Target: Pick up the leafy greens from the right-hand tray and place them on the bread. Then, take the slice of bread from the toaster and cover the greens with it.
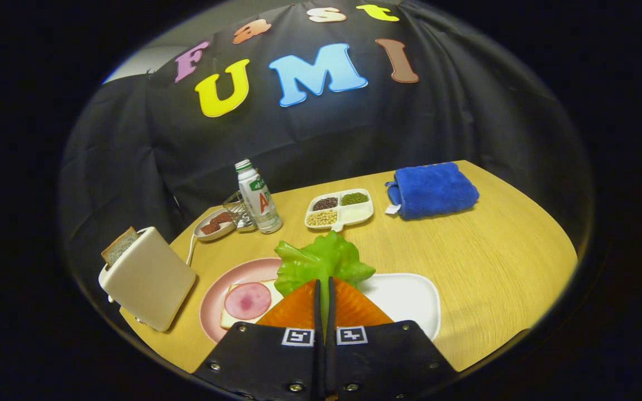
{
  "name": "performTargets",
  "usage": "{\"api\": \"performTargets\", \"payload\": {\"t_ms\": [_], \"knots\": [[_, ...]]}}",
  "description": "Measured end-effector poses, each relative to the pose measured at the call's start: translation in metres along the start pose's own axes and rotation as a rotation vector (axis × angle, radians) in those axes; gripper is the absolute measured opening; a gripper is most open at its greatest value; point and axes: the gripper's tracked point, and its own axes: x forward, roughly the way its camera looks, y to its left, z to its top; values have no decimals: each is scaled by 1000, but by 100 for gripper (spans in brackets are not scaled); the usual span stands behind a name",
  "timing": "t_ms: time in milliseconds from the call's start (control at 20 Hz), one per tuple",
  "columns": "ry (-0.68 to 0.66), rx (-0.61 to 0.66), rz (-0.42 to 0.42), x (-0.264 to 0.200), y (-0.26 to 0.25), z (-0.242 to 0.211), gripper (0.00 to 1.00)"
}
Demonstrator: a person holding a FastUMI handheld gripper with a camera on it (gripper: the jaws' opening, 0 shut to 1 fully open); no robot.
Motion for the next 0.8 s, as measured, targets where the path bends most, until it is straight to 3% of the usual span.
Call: {"api": "performTargets", "payload": {"t_ms": [350, 800], "knots": [[74, -54, 127, 21, 64, -22, 1], [162, -102, 144, 40, 89, -57, 1]]}}
